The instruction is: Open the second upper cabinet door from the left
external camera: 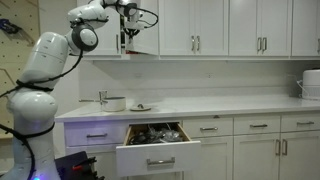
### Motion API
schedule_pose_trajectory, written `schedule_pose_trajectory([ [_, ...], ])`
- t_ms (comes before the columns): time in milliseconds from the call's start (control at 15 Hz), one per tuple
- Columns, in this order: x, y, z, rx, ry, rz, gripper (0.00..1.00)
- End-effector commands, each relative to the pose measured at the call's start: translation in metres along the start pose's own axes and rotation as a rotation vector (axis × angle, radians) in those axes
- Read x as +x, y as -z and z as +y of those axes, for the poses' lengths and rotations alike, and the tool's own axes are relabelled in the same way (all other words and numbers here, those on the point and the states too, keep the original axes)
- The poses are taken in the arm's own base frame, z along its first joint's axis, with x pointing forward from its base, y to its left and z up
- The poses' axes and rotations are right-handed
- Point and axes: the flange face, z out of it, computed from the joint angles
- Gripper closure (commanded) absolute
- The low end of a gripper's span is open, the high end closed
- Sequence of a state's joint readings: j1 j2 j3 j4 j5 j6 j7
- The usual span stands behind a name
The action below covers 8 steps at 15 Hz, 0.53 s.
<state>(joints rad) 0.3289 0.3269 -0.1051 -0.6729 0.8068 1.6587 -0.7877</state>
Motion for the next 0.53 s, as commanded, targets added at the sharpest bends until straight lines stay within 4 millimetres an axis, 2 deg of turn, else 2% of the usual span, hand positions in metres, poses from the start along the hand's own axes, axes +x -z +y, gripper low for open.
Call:
schedule_pose_trajectory([
  [0, 0.0077, 0.0443, -0.0002, -0.087, -0.047, 0.109, 0.96],
  [467, 0.0037, 0.0354, 0.0049, -0.116, -0.035, 0.107, 0.96],
])
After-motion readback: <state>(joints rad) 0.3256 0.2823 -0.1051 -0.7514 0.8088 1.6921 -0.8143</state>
